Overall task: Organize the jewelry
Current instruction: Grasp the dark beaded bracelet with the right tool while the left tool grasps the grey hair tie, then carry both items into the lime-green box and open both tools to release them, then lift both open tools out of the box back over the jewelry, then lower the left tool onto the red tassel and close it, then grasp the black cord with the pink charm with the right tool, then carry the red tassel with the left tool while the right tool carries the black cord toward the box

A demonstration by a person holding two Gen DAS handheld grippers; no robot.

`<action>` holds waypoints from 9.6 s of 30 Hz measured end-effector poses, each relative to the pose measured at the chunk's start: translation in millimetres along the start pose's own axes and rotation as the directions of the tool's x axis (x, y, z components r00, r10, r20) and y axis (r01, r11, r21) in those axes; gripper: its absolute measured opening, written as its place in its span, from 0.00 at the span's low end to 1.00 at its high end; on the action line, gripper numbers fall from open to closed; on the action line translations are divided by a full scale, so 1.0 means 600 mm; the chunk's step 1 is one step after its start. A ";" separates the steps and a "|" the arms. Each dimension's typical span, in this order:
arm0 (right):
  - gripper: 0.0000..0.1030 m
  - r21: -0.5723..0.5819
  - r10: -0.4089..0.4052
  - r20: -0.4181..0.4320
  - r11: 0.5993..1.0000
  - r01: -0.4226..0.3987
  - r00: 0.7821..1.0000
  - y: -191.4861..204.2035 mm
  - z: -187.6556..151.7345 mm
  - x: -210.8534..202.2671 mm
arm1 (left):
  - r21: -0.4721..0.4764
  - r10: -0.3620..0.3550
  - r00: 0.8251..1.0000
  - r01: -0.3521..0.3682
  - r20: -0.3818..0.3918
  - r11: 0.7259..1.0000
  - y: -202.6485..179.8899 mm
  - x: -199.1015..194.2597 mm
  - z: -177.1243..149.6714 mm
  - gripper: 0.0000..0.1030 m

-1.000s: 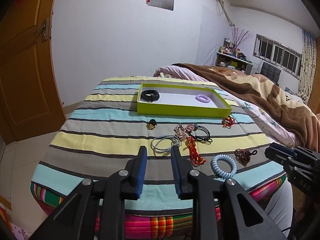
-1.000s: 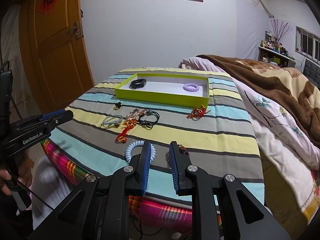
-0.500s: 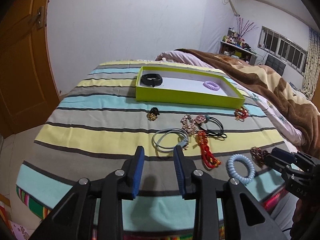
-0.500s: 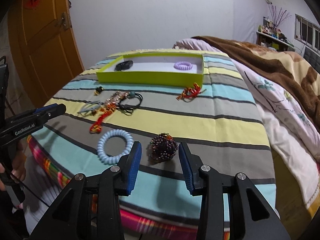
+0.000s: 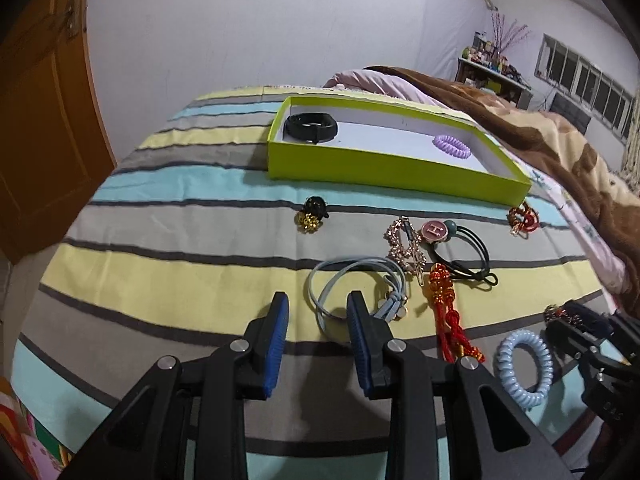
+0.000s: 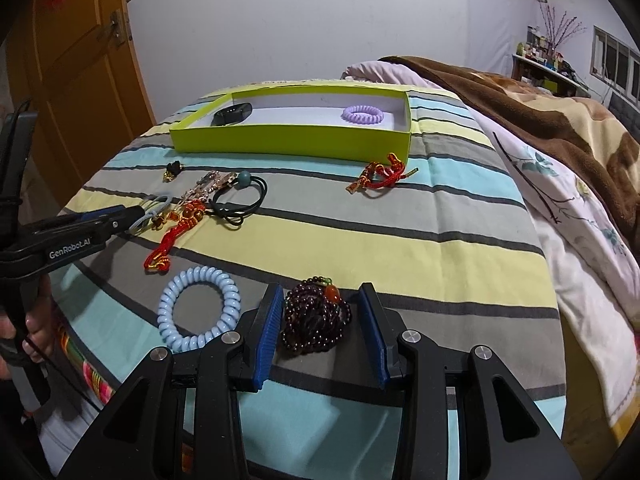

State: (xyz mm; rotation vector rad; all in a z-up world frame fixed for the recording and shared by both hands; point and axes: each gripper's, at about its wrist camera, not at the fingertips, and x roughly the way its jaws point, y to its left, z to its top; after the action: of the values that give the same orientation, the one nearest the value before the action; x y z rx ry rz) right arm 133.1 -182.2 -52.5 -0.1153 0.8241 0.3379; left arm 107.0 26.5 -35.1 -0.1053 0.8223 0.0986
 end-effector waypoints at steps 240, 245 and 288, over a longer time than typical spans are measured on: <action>0.01 -0.032 0.115 0.066 0.993 -0.113 0.991 0.028 0.127 -0.002 | 0.086 -0.197 0.971 0.186 0.137 0.979 -0.029 -0.100 0.035 0.08; 0.01 -0.028 0.117 0.103 0.993 -0.115 0.988 0.020 0.137 -0.026 | 0.097 -0.194 0.969 0.181 0.151 0.979 -0.038 -0.108 0.049 0.08; 0.01 0.029 0.127 0.100 0.991 -0.130 0.987 -0.061 0.302 0.151 | 0.121 -0.136 0.969 0.113 0.208 0.986 -0.066 0.071 0.261 0.08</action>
State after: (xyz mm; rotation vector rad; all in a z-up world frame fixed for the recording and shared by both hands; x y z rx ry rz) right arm 329.3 -152.3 2.4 -0.0122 0.7416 0.4469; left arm 254.5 9.8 41.4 -0.0429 0.6006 -0.0530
